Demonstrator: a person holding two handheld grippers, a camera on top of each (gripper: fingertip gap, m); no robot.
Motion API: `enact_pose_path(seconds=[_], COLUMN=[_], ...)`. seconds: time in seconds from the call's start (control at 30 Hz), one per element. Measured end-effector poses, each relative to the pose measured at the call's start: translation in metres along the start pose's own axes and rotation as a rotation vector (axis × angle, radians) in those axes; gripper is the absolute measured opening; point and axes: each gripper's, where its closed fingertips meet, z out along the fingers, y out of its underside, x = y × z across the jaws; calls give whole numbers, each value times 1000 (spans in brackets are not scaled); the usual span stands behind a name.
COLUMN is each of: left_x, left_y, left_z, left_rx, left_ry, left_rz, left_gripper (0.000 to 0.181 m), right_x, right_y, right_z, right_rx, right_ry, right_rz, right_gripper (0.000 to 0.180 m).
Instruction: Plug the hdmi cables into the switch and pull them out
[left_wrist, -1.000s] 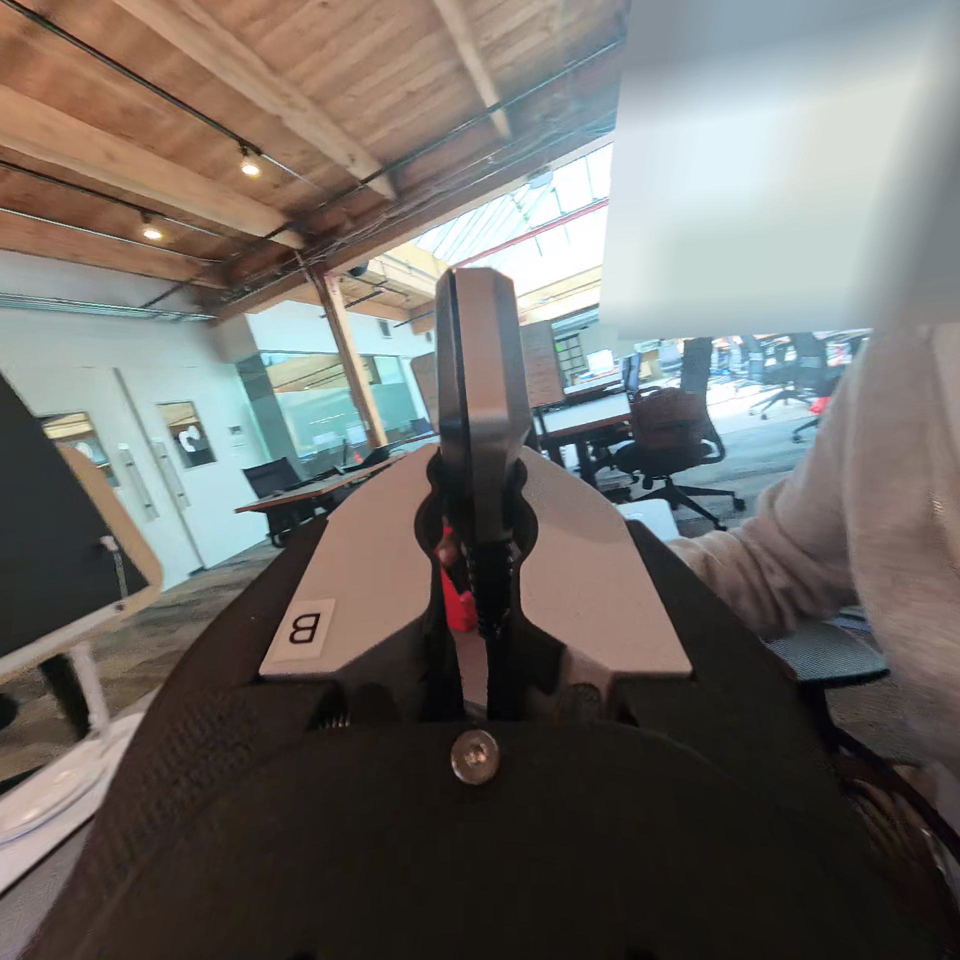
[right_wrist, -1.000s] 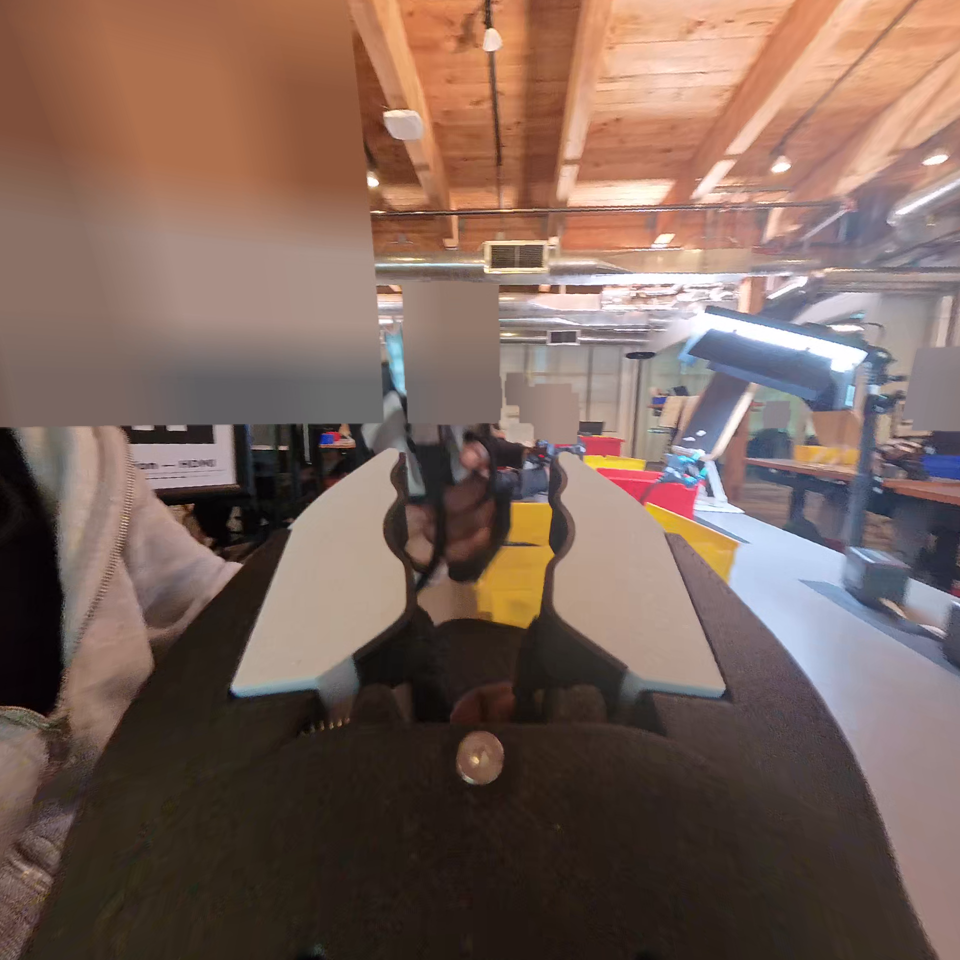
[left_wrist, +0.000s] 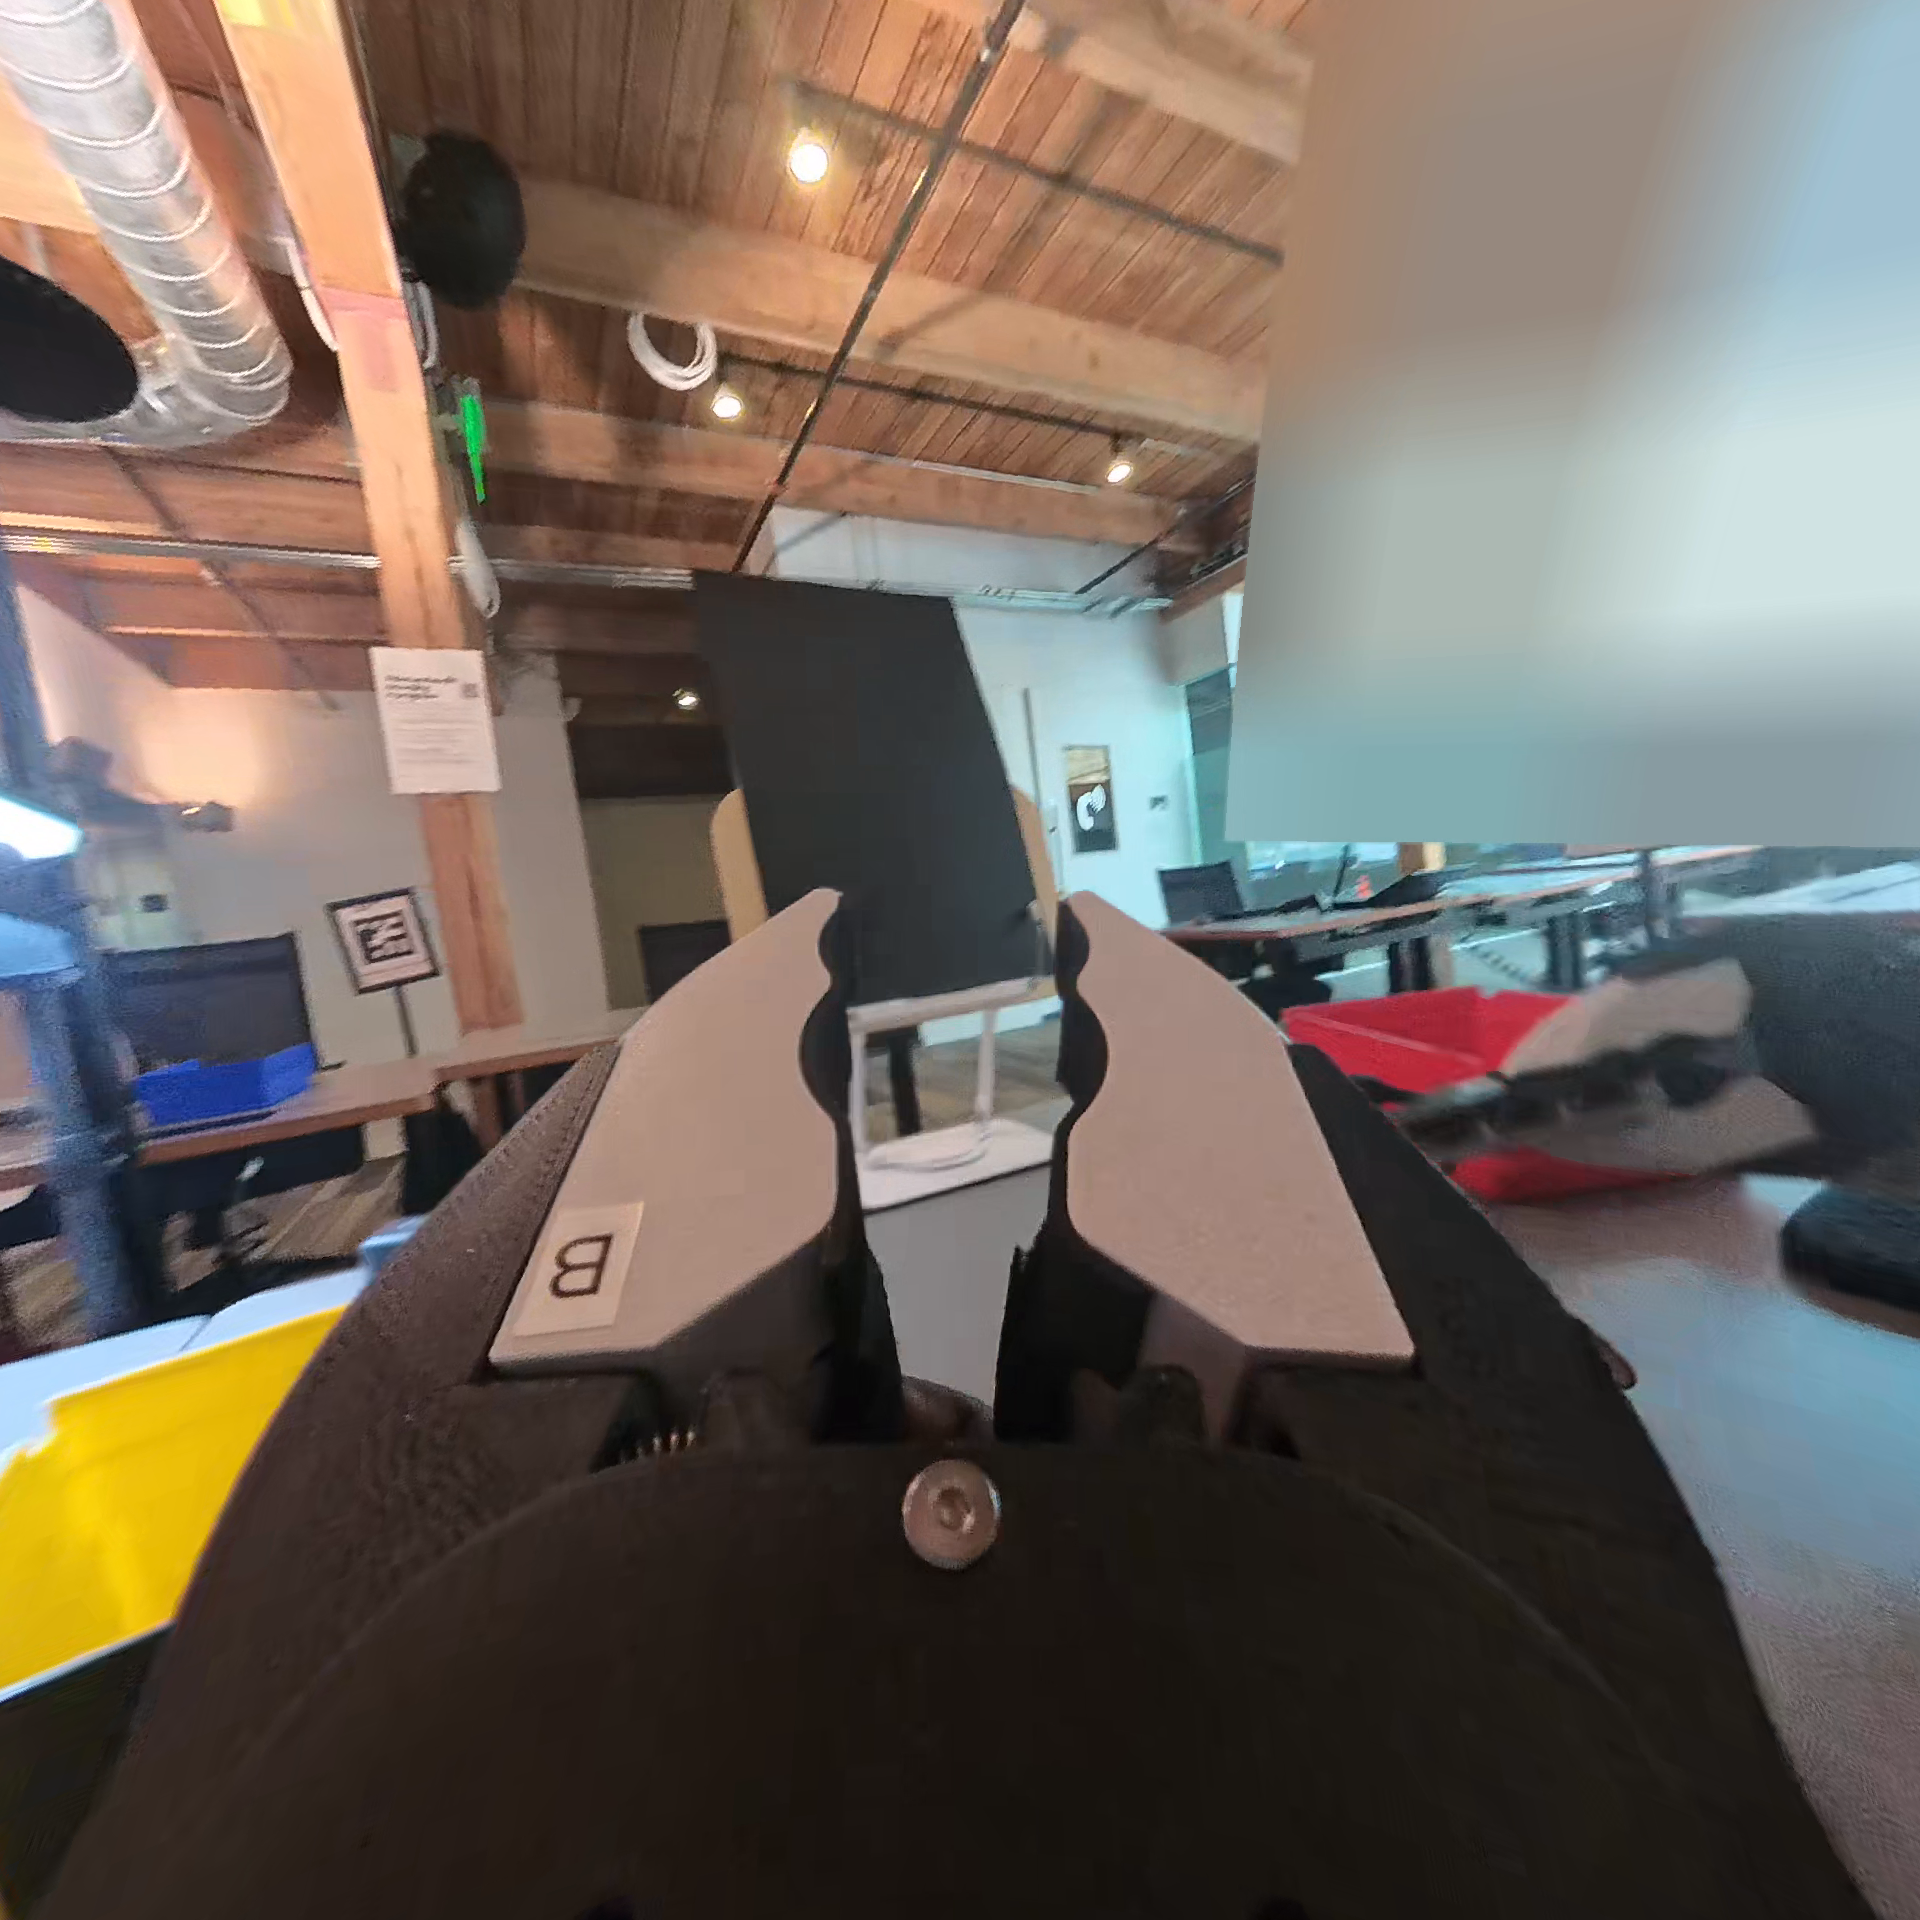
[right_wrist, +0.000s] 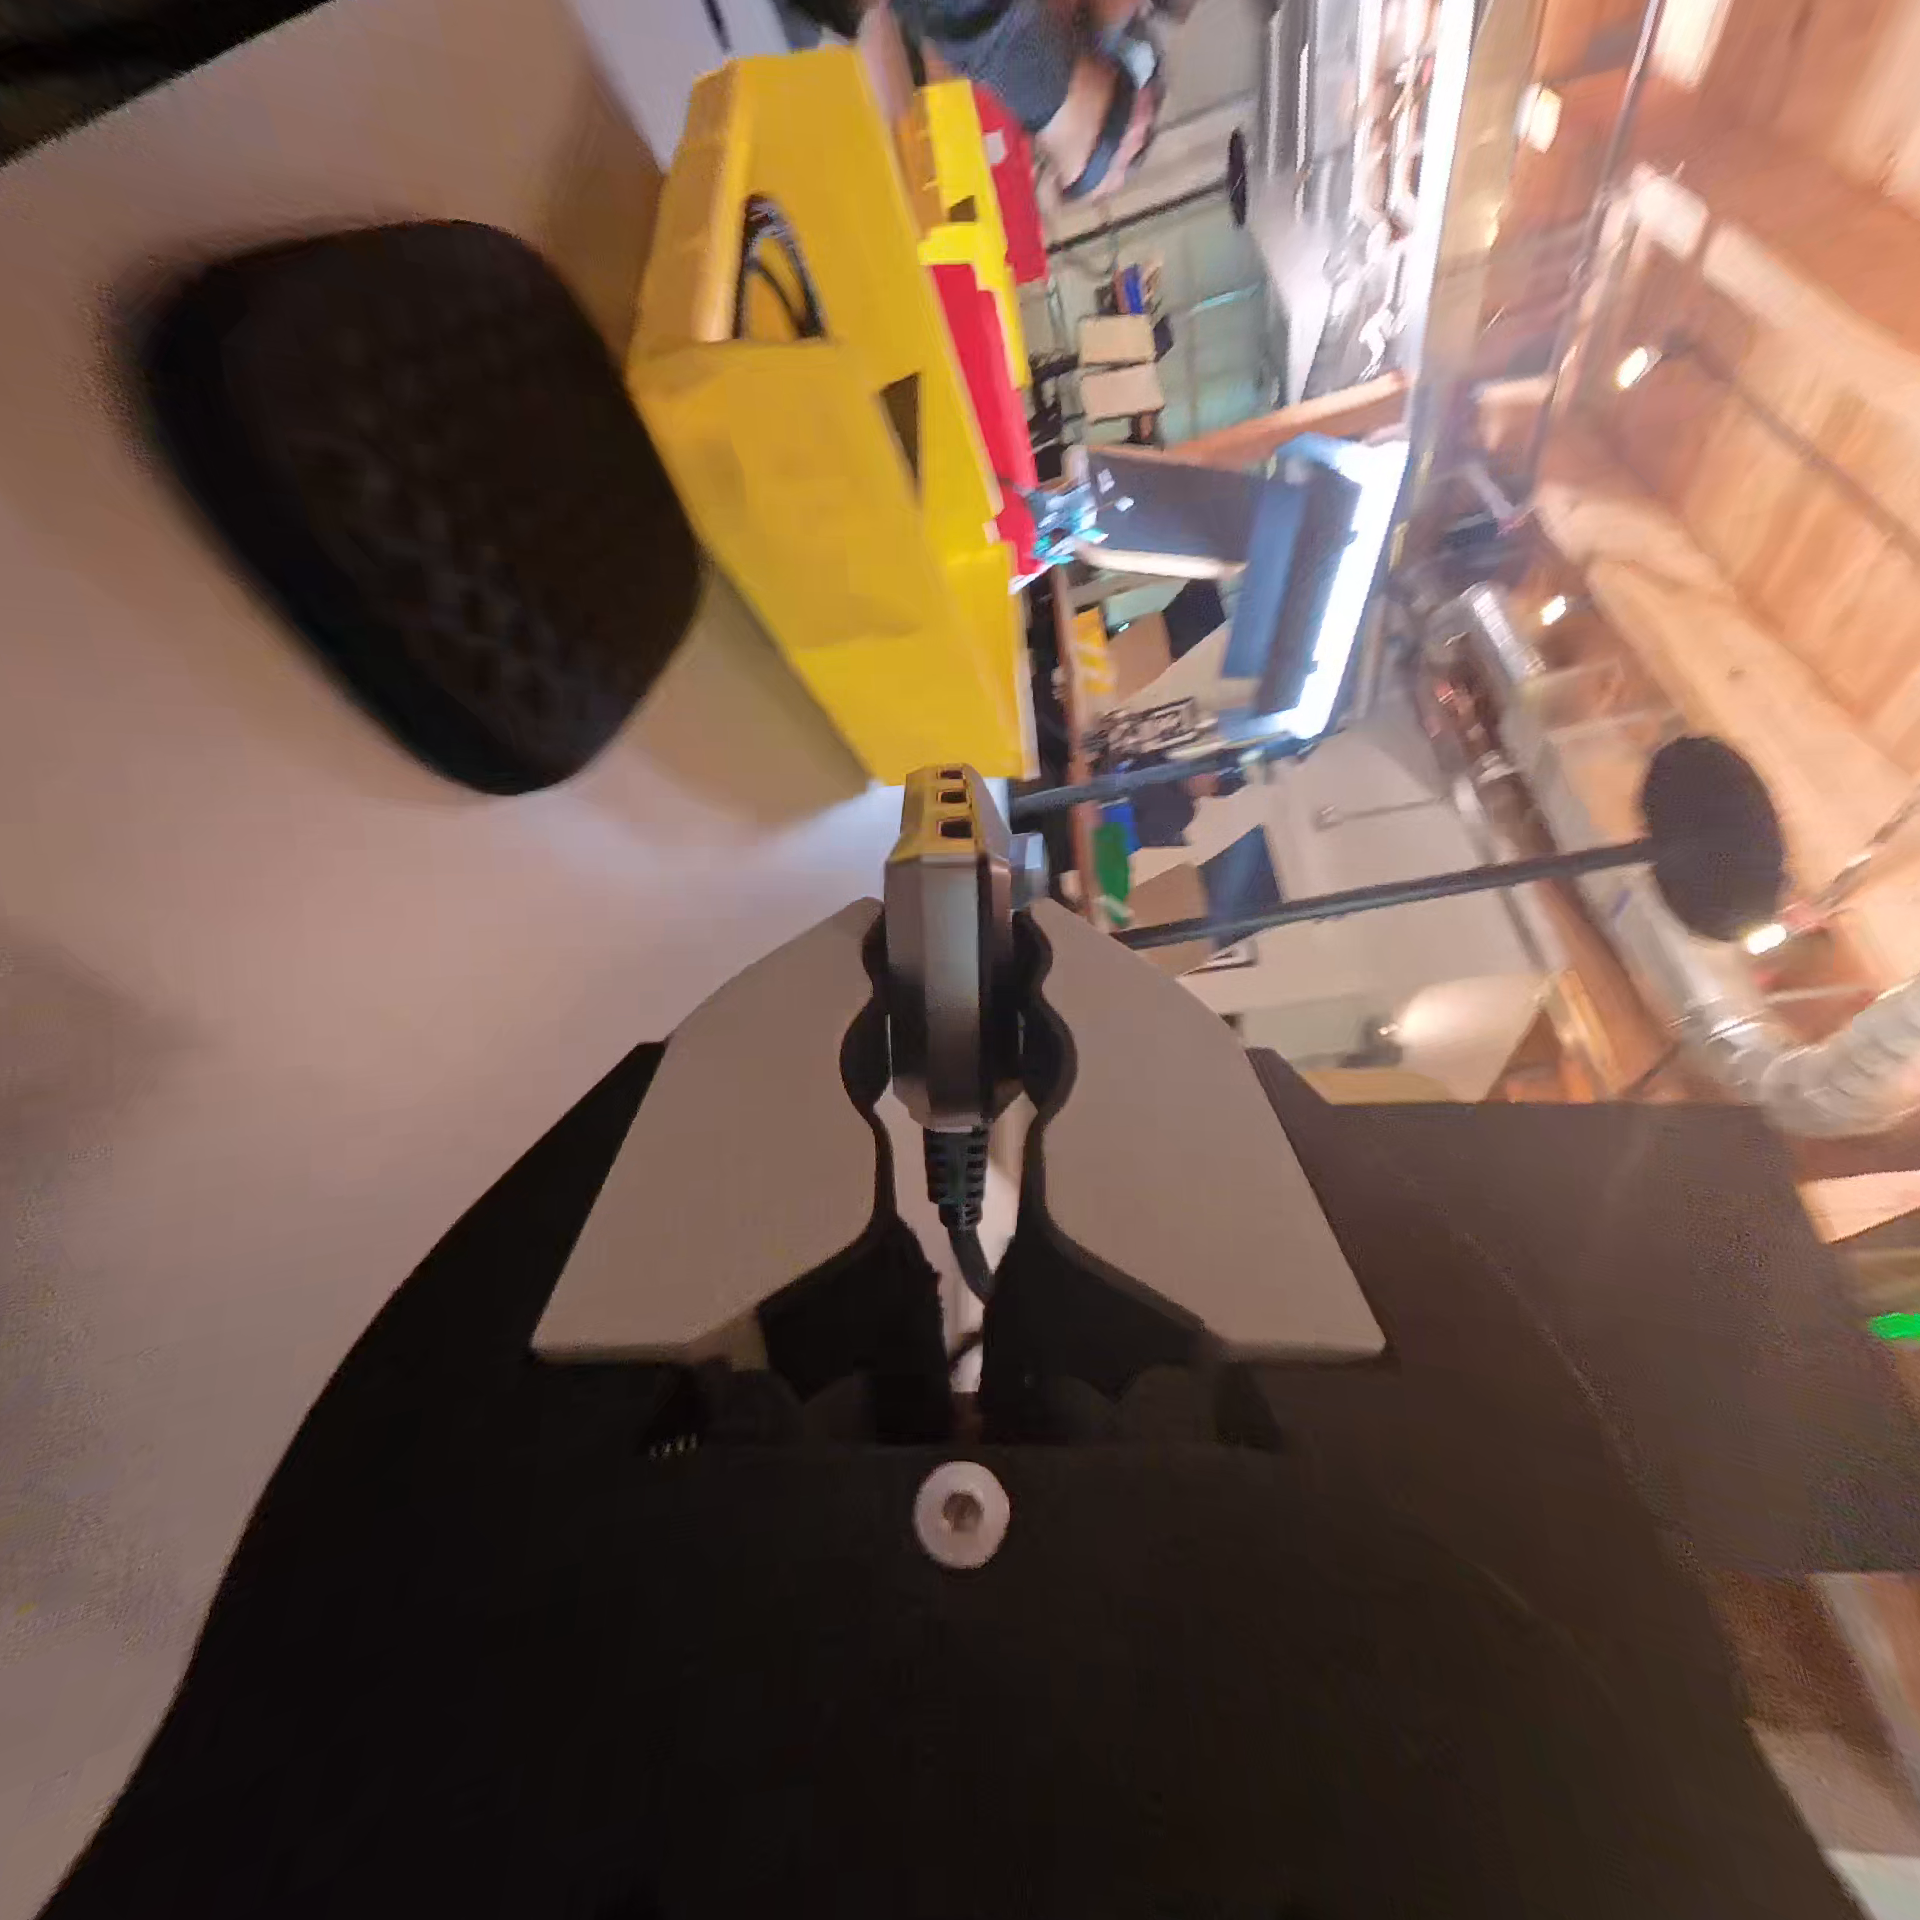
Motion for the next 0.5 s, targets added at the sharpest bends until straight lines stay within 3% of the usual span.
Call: enact_pose_path(seconds=[0.17,0.3,0.5], left_x=[-40,-63,-63], left_y=[8,22,81], left_z=[-30,-47,-60], left_rx=[-98,-159,-502], left_ry=[-131,-216,-144], left_rz=[44,29,-26], left_gripper=[35,36,41], right_x=[-97,-110,-133], right_y=[19,27,21], right_z=[15,17,-3], right_rx=[-128,-126,-89], right_ry=[-207,-220,-518], right_rz=[107,151,541], right_gripper=[21,23,57])
